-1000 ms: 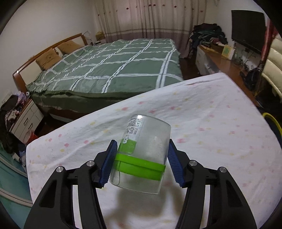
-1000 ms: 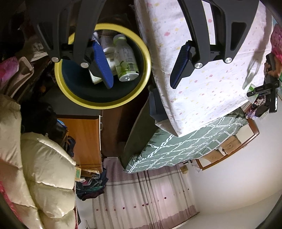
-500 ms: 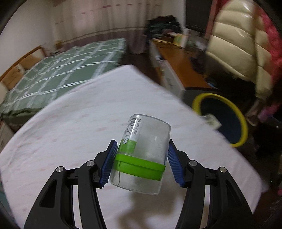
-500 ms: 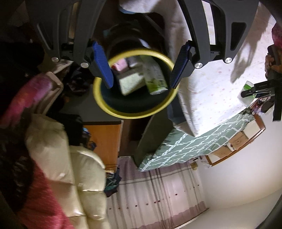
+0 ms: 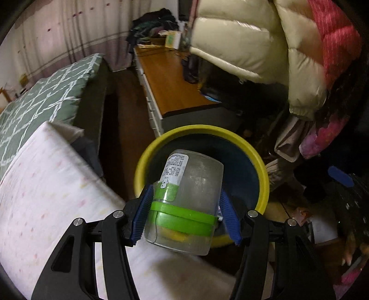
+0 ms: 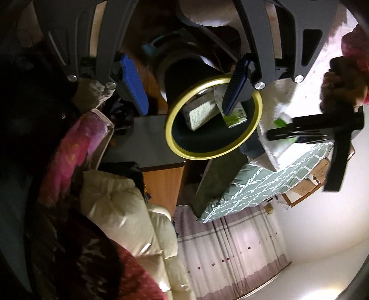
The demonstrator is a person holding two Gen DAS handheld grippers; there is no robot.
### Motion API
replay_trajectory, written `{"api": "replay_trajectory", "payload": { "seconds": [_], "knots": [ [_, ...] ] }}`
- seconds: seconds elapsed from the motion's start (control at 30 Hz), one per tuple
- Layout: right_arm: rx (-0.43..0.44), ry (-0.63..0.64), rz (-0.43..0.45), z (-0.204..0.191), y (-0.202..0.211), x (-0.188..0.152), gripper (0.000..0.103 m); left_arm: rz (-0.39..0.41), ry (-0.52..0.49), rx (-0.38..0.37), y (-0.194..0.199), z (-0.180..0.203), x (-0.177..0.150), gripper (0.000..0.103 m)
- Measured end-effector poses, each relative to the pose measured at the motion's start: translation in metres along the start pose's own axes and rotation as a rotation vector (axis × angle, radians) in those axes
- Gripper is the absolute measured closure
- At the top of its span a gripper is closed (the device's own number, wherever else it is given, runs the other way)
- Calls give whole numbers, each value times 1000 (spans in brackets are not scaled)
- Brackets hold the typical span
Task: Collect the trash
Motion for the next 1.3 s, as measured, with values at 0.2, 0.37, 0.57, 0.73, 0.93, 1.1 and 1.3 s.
{"api": "replay_trajectory", "payload": {
  "seconds": [0.2,0.37,0.57,0.73,0.93,1.1,1.3],
  "knots": [
    [-9,-14,10,7,5,2,39,12,19,1,-25,17,27,28],
    [-17,0,18,-1,13,1,36,105,87,20,23,1,26,25],
    [28,93,6,-46,23,-13,34,283,203,110,138,-44,-30,5],
    [69,203,15,-97,42,-29,30,380,356,226,230,-90,-124,5],
    [81,289,63,-137,83,-39,23,475,549,444,320,-132,-247,5],
    [47,345,134,-157,115,-40,19,452,647,521,349,-142,-319,5],
    [51,379,153,-172,132,-47,16,437,689,579,363,-139,-373,5]
  ]
}}
Point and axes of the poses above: each gripper's, at about its wrist camera, not at the fingertips, and y roughly against the way its jaws point, z to its right, x to its top, the point moved 10 cm from there along -y, roughly the way its jaws point, and after that the axes turned 6 degrees about -z, right-handed, at the moved point
